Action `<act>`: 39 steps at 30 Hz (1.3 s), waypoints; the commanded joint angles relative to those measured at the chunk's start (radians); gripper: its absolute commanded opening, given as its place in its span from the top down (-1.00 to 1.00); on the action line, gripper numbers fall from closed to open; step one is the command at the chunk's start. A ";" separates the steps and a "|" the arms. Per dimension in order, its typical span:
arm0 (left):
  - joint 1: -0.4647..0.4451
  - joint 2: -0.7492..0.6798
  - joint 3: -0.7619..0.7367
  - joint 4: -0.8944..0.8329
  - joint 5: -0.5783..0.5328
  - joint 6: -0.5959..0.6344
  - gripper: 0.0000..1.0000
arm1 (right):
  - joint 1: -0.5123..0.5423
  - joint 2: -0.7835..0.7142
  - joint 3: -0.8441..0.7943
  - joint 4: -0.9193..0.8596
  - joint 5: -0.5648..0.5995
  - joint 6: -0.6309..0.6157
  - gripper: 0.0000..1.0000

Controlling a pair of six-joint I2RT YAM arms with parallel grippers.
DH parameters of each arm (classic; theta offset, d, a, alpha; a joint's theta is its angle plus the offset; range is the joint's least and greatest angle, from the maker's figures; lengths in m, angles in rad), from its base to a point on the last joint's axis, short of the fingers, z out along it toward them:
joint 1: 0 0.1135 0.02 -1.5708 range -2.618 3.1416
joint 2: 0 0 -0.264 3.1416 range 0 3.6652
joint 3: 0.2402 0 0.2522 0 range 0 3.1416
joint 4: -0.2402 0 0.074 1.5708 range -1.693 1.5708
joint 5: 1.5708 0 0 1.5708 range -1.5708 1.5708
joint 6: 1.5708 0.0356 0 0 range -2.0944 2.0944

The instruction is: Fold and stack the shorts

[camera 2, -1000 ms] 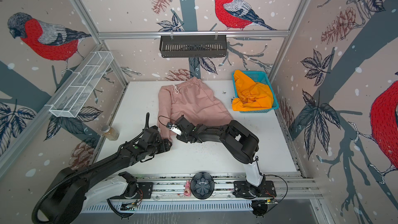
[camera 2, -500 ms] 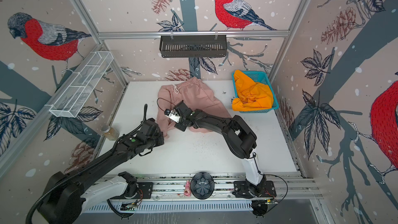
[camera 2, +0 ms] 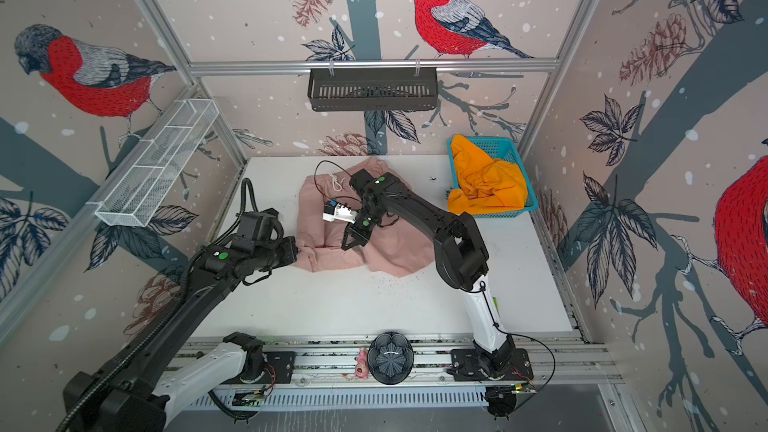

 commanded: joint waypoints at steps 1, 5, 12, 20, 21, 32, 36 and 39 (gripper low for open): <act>0.020 0.009 -0.010 -0.059 0.037 0.038 0.91 | -0.014 0.002 -0.058 -0.038 -0.010 0.034 0.41; 0.021 -0.004 -0.010 -0.101 0.030 0.029 0.23 | -0.013 -0.013 -0.158 -0.008 0.015 0.056 0.18; 0.020 -0.079 0.078 -0.210 -0.013 0.018 -0.95 | -0.047 -0.195 -0.381 0.349 0.161 0.296 -0.10; 0.021 -0.056 0.148 -0.041 -0.024 0.069 -0.97 | 0.012 -0.416 -0.651 0.706 0.300 0.469 -0.22; 0.023 -0.036 0.143 -0.017 -0.014 0.070 -0.97 | 0.039 -0.423 -0.670 0.707 0.315 0.468 -0.22; 0.029 0.023 0.055 0.165 -0.100 0.048 -0.95 | 0.219 -0.413 -0.892 0.852 0.421 0.582 -0.14; 0.030 0.086 0.065 0.292 -0.022 0.102 -0.95 | 0.207 -0.388 -0.913 0.906 0.427 0.624 0.46; 0.030 0.162 0.097 0.369 0.049 0.126 -0.95 | 0.203 -0.385 -0.925 0.888 0.427 0.630 0.91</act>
